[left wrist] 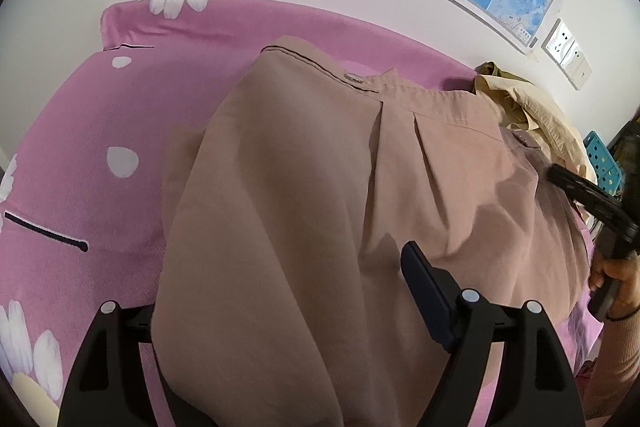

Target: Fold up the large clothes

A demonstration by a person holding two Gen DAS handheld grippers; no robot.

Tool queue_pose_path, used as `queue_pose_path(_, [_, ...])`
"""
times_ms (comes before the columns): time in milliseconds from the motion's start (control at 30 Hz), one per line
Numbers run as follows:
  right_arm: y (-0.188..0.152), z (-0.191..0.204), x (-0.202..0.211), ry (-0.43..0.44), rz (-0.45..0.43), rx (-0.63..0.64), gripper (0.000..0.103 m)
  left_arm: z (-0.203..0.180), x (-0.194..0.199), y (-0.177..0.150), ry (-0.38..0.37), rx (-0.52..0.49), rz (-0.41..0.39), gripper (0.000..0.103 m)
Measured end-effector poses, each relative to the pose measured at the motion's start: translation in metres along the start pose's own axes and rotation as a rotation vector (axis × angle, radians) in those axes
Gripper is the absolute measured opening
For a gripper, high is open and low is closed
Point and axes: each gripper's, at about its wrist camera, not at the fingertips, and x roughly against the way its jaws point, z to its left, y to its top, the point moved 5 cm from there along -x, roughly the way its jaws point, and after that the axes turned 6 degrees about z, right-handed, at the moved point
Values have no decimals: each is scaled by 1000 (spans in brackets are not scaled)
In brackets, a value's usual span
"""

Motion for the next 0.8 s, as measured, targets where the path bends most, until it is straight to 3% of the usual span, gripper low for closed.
queue_pose_path(133, [-13, 9, 21, 51, -22, 25, 51, 1, -2, -1, 4, 1, 3, 78])
queue_pose_path(333, [-37, 0, -16, 16, 87, -17, 51, -1, -7, -4, 2, -6, 11, 85])
queue_pose_path(567, [-35, -4, -6, 47, 44, -77, 52, 0, -6, -8, -19, -11, 6, 87])
queue_pose_path(800, [-48, 14, 47, 89, -40, -17, 68, 0, -4, -10, -31, 2, 8, 89])
